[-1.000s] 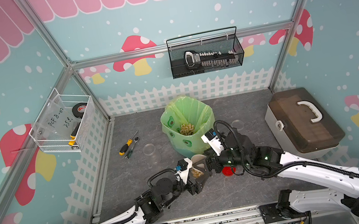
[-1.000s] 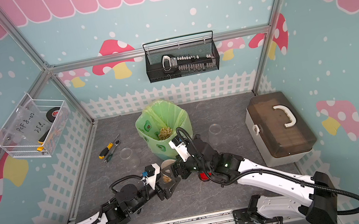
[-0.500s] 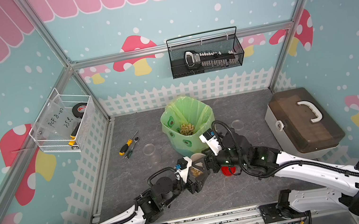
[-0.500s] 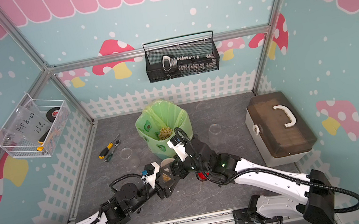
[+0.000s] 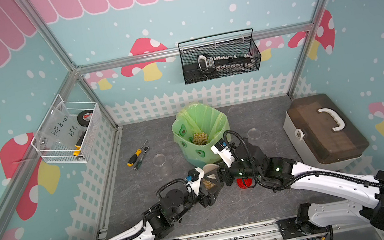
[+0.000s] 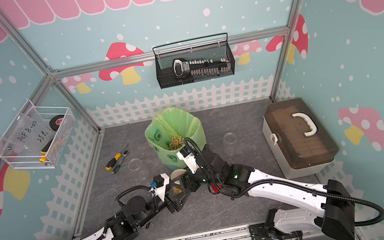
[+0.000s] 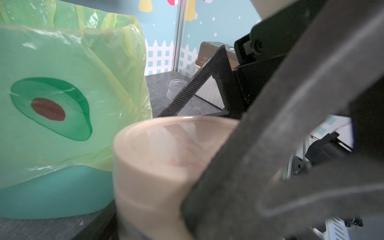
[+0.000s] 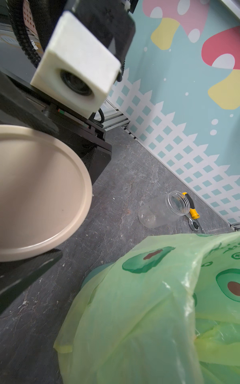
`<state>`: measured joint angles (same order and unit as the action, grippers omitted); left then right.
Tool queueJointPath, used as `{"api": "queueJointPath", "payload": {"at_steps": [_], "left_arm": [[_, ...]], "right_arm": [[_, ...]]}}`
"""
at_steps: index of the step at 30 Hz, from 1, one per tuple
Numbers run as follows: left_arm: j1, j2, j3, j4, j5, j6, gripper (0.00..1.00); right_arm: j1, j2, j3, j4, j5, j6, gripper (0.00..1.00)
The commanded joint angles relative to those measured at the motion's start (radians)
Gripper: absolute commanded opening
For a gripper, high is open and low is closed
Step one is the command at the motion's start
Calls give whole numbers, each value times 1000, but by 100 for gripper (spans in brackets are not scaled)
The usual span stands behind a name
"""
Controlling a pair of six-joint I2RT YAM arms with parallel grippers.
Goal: Empty moldy peanuts from jars
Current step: Unscrew the lid from the jar.
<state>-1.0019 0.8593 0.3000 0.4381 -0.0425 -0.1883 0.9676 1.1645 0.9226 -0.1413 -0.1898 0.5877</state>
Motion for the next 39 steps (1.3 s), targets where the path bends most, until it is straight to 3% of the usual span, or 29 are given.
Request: {"api": "queueJointPath", "payload": {"at_steps": [1, 7, 13, 18, 23, 33, 39], "left_arm": [[26, -42, 50, 54, 54, -46, 52], [51, -83, 51, 77, 178, -76, 50], [58, -95, 76, 49, 274, -83, 49], [64, -77, 84, 47, 279, -78, 49], [69, -81, 88, 1, 218, -68, 48], [71, -69, 86, -44, 76, -34, 48], [71, -64, 87, -49, 55, -22, 48]], "right_arm": [[-18, -8, 22, 2, -180, -86, 65], [-74, -27, 34, 8, -474, -202, 67], [-124, 9, 77, 25, -735, -279, 75], [-133, 76, 134, 27, -839, -337, 84], [-143, 65, 134, 27, -663, -275, 99], [-69, -45, 15, 63, -77, -16, 99], [26, -75, 7, 37, 178, -5, 99]]}}
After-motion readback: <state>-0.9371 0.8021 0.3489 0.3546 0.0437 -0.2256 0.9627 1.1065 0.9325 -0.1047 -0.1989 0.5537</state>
